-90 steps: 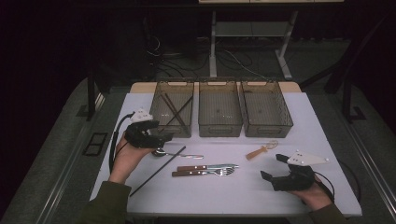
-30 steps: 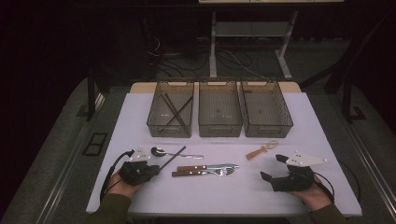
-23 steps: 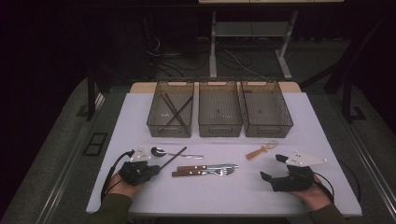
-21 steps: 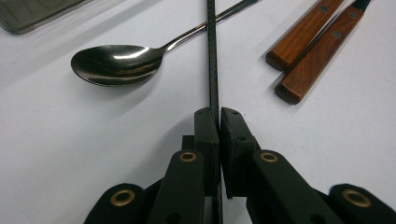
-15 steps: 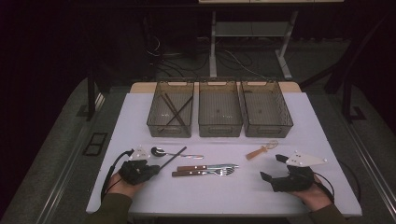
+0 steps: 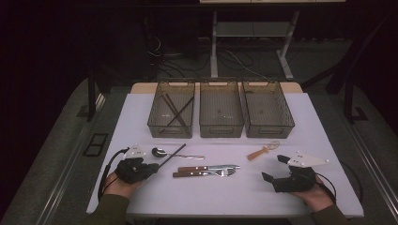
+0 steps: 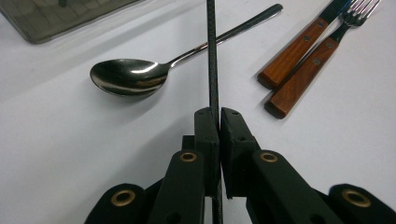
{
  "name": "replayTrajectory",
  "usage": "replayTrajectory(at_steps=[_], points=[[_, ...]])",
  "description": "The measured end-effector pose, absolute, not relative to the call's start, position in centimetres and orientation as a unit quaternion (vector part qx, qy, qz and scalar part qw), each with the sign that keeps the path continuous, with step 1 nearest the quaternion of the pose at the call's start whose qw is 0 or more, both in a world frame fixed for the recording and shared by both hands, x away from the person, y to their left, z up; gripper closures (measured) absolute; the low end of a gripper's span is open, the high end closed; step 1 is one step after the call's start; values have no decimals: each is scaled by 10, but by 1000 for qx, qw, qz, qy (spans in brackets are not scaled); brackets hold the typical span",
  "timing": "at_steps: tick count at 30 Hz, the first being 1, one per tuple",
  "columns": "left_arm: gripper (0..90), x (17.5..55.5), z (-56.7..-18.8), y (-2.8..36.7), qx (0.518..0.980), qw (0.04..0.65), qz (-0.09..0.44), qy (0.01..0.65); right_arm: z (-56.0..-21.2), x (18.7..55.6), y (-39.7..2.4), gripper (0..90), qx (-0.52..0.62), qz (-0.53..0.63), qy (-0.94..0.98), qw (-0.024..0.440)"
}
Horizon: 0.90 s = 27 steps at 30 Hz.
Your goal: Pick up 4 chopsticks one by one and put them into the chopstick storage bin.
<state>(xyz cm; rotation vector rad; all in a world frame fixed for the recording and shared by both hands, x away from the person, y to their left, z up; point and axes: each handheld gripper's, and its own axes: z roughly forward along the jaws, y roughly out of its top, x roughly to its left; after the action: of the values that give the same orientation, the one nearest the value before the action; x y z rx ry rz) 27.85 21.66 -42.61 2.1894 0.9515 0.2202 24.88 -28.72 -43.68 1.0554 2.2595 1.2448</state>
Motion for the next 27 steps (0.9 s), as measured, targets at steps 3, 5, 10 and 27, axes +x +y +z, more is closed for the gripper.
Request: replayTrajectory(at_steps=[3, 5, 10, 27], points=[[859, 278, -422, 217, 847, 373, 83, 370, -437, 249, -287, 113, 372, 440, 798, 176], [859, 278, -420, 218, 847, 377, 83, 366, -437, 249, -287, 113, 372, 438, 799, 177], [858, 279, -416, 219, 841, 392, 73, 366, -437, 249, -287, 113, 371, 437, 800, 176], [858, 293, -397, 220, 823, 419, 86, 374, -438, 250, -287, 113, 373, 436, 801, 174]])
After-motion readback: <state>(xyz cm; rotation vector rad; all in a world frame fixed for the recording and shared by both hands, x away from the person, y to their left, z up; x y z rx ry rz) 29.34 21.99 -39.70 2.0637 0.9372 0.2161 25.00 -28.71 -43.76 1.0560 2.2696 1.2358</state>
